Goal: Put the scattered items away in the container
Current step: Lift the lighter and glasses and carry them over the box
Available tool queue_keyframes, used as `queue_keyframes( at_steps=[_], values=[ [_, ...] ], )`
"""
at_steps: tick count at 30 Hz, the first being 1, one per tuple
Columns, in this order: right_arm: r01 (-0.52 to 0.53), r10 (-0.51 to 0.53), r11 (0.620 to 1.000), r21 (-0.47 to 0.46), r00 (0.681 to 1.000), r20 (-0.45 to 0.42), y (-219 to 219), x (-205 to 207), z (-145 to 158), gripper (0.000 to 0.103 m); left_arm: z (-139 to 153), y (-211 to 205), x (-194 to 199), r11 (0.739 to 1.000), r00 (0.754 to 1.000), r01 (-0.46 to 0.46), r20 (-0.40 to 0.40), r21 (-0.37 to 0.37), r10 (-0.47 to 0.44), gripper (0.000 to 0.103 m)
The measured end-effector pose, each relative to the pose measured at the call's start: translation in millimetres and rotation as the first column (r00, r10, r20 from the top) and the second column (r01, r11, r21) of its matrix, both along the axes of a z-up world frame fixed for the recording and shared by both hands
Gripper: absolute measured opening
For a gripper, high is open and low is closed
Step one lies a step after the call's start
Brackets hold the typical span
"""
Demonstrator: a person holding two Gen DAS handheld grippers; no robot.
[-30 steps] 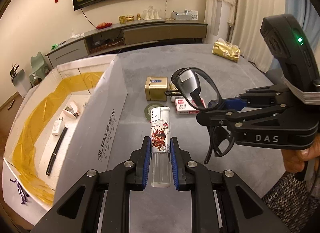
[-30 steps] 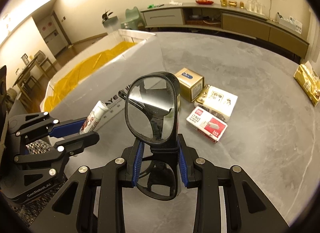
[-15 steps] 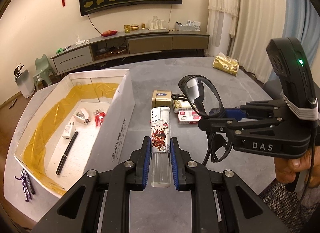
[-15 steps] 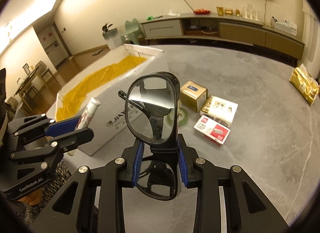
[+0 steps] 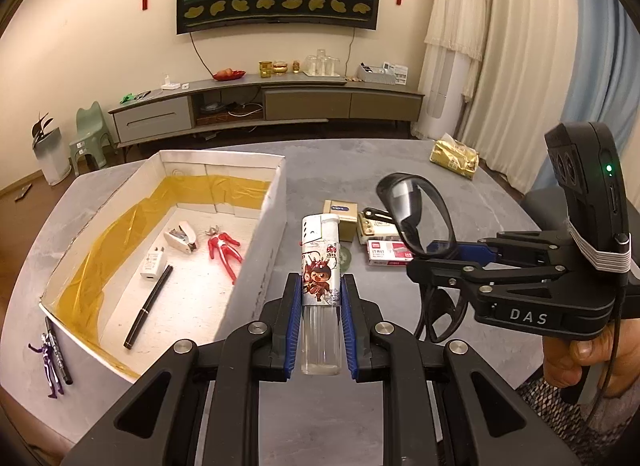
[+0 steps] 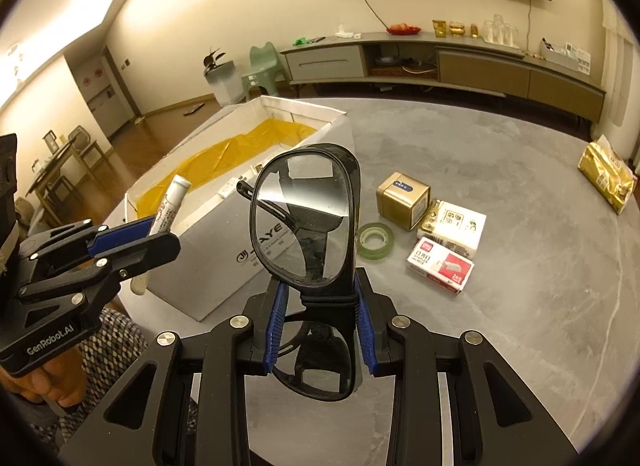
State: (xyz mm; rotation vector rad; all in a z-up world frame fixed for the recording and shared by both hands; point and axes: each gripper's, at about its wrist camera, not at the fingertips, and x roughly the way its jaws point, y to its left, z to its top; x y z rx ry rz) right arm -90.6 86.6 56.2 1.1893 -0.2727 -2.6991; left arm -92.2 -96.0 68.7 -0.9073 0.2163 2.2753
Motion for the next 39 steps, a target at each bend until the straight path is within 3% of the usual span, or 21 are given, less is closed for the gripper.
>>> queue_keyframes(
  at_steps=[11,39],
  values=[
    [-0.007,0.007,1.0,0.011,1.0,0.005,-12.1,-4.3,9.5,0.034,-3.3,-26.1,-13.0,0.999,1.0,-0.013,0.023,0.048,0.012,0.02],
    [-0.108,0.108,0.993,0.054,0.994,0.009,-70.8,-42.5,44.4,0.034,1.7,-108.2,-50.4,0.976,0.988,-0.149,0.059,0.156,0.141,0.02]
  ],
)
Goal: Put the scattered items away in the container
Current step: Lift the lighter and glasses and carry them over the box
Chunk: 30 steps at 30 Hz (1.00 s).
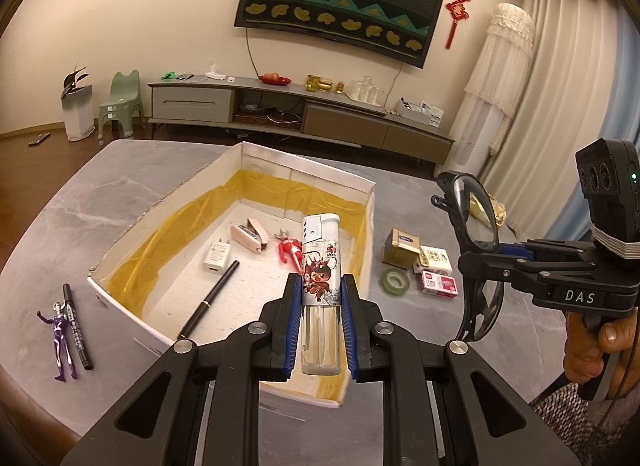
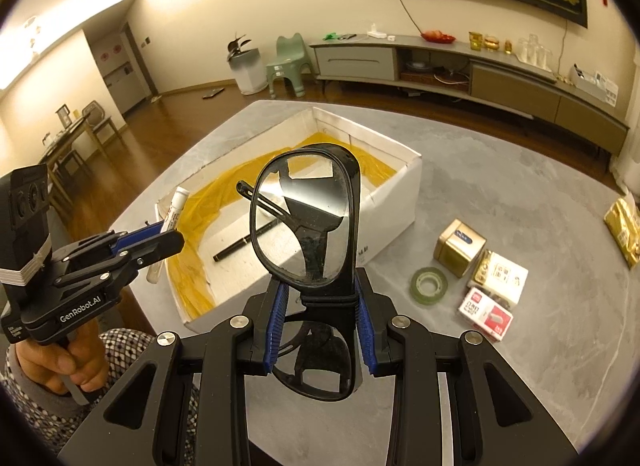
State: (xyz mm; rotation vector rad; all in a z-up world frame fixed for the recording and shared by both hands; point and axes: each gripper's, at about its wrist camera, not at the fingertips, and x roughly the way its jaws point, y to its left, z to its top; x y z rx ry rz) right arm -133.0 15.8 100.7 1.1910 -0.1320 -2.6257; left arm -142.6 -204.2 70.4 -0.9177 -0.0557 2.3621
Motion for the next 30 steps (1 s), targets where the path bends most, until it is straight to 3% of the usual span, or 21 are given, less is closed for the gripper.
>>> queue_keyframes(
  at_steps=[15,30],
  values=[
    [-0.068,0.068,0.997,0.045,0.998,-0.001,-42.9,-34.1,17.0,0.034,-4.0,-32.8,-23.0,0.997,0.998,-0.066,0.015,0.027,0.066,0.02],
    [-0.101,0.099,0.994,0.048,0.994,0.037,-73.1,-75.6,12.8,0.034,-3.9,-22.8,-43.9,0.998,0.998,-0.058,0.018,0.01,0.058,0.02]
  ],
)
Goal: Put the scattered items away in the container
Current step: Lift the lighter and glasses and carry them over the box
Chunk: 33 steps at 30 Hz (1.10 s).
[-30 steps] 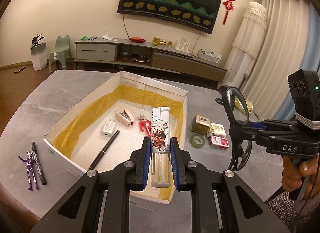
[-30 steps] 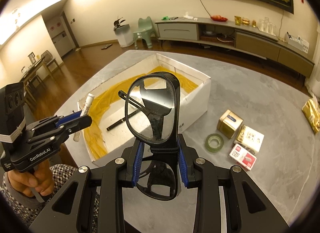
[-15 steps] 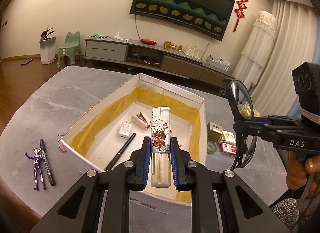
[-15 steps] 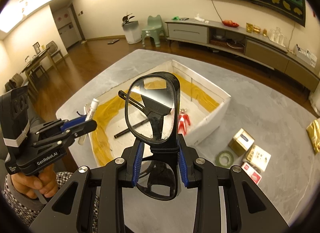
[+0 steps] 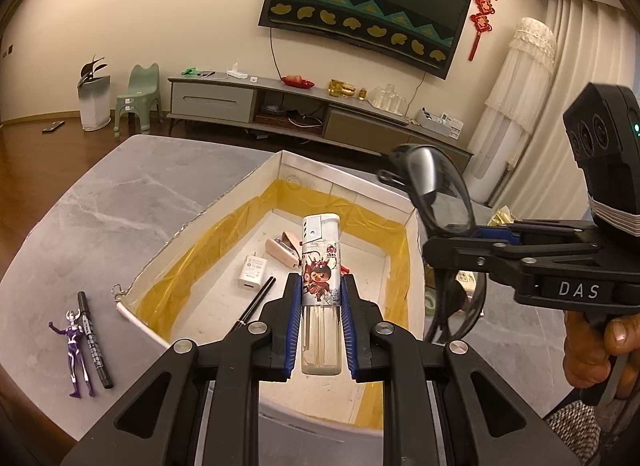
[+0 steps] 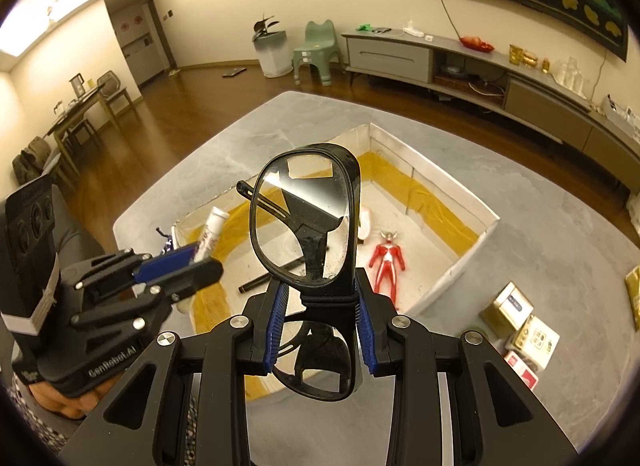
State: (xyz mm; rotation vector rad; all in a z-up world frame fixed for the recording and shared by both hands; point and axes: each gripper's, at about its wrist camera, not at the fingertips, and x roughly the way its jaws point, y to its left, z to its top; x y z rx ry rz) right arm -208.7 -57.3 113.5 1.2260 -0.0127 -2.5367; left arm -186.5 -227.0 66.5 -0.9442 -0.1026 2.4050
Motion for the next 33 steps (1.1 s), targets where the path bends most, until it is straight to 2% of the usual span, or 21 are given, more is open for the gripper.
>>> queue_keyframes(
  at_steps=[10,18,26,33],
  values=[
    [0.018,-0.017,1.0,-0.023,0.999,0.045,-0.6,-27.9,-11.2,0.034,-13.8,10.5,-14.6,1.0,0.999,-0.016,0.049,-0.015,0.017,0.02],
    [0.032,-0.034,0.999,0.019,0.997,0.071,0.6,-49.5,-22.8,0.034,-28.5,19.8,-21.3,0.999,0.995,-0.025,0.097,-0.039,0.029,0.02],
    [0.034,-0.039,0.998,0.057,0.995,0.094,1.7,-70.0,-36.9,0.034,-41.2,15.9,-28.3,0.999,0.984,-0.044,0.176,0.025,0.039,0.02],
    [-0.002,-0.013,0.994,0.107,0.991,0.135,-6.3,-86.6,-56.7,0.034,-48.1,18.0,-32.1,0.997,0.975,-0.072,0.214,0.042,0.062,0.02]
  ],
)
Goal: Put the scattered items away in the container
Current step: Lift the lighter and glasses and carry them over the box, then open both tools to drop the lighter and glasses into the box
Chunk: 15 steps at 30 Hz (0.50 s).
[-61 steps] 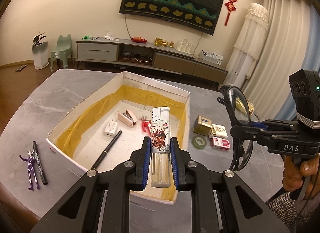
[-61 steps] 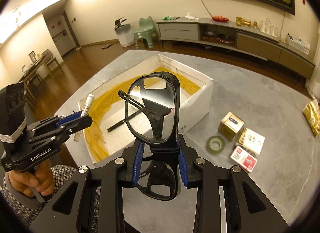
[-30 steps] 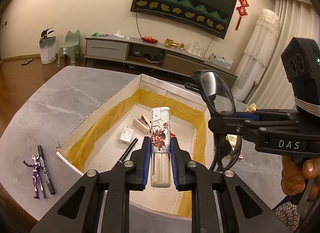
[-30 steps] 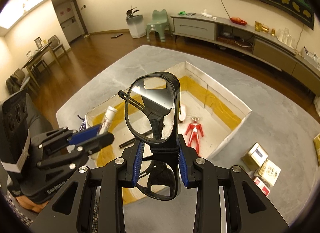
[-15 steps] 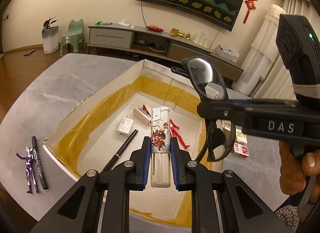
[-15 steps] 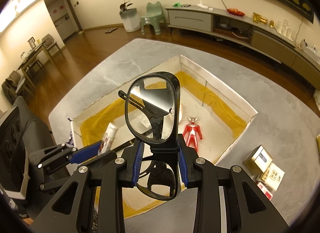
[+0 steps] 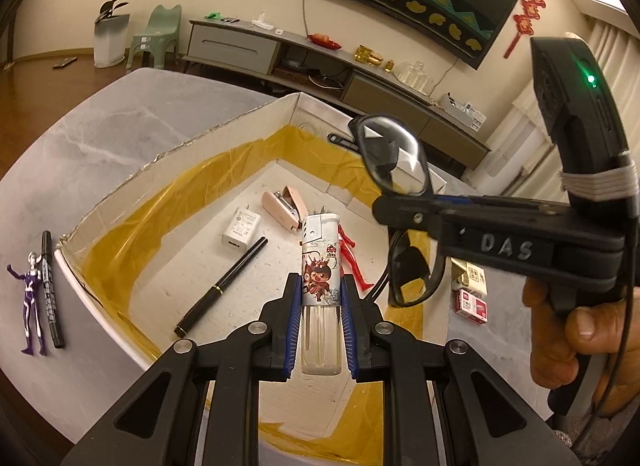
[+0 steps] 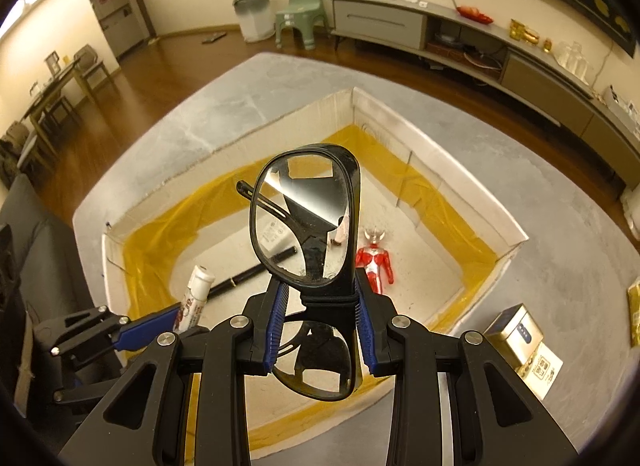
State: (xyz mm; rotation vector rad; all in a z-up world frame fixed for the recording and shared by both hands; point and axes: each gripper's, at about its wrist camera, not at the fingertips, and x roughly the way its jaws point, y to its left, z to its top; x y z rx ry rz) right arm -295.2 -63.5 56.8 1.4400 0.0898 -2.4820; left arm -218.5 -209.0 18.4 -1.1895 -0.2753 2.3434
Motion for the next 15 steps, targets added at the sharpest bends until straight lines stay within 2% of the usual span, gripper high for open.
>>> queue_keyframes(
  at_steps=[9,15],
  values=[
    [-0.041,0.038,0.997,0.06,0.998,0.053,-12.8,-10.7,-24.3,0.034,-6.0,0.6,-9.5,0.997,0.997,-0.029,0.067,0.067,0.025,0.02],
    [-0.062,0.055,0.993,0.102,0.996,0.071,-18.6,-17.2,-31.8,0.034,-12.4,1.8,-13.6,0.997,0.996,-0.039,0.088,0.069,0.033,0.02]
  ],
)
